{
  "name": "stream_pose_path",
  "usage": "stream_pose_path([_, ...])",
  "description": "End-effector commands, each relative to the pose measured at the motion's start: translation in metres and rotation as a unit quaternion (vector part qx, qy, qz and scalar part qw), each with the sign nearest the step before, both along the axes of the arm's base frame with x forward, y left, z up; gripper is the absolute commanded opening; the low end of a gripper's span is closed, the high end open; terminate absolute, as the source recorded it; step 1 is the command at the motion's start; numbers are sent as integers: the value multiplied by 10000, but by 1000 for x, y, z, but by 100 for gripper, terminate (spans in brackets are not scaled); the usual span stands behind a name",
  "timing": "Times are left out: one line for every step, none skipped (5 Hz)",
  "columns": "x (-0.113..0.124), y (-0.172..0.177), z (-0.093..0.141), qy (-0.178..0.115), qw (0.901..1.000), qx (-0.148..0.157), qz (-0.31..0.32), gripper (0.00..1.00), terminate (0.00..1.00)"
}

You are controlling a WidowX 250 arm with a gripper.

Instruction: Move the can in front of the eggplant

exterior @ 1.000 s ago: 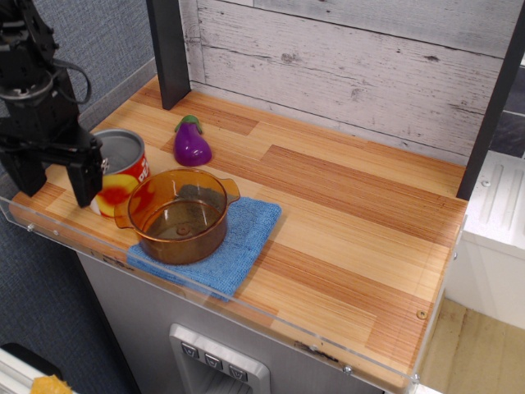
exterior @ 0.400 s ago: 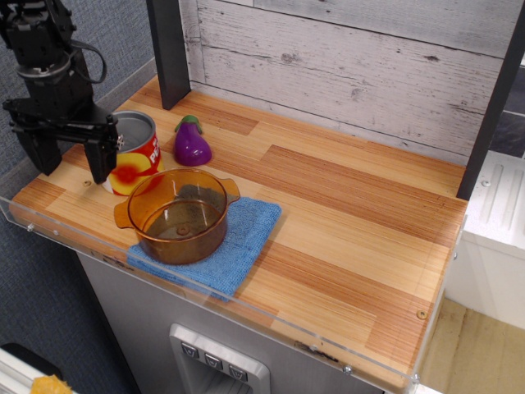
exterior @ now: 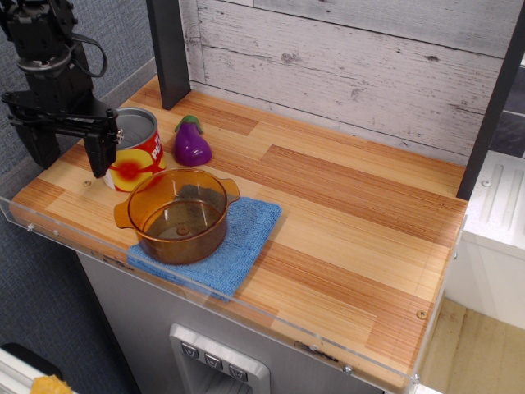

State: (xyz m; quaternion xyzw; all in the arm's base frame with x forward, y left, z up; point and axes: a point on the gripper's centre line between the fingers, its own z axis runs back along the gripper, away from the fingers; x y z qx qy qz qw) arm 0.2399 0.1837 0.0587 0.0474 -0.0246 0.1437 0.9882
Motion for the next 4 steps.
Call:
stream_pose_path([-5, -41, 60, -520, 9976, 284, -356, 100, 0])
stream_pose_path([-2, -79, 72, -700, 9934, 119, -899, 100, 0])
stream_pose_path([16, -120, 69, -883, 9813, -186, -1702, 100, 0])
stream_pose_path([33, -154, 66, -1155, 9679, -243, -2219, 100, 0])
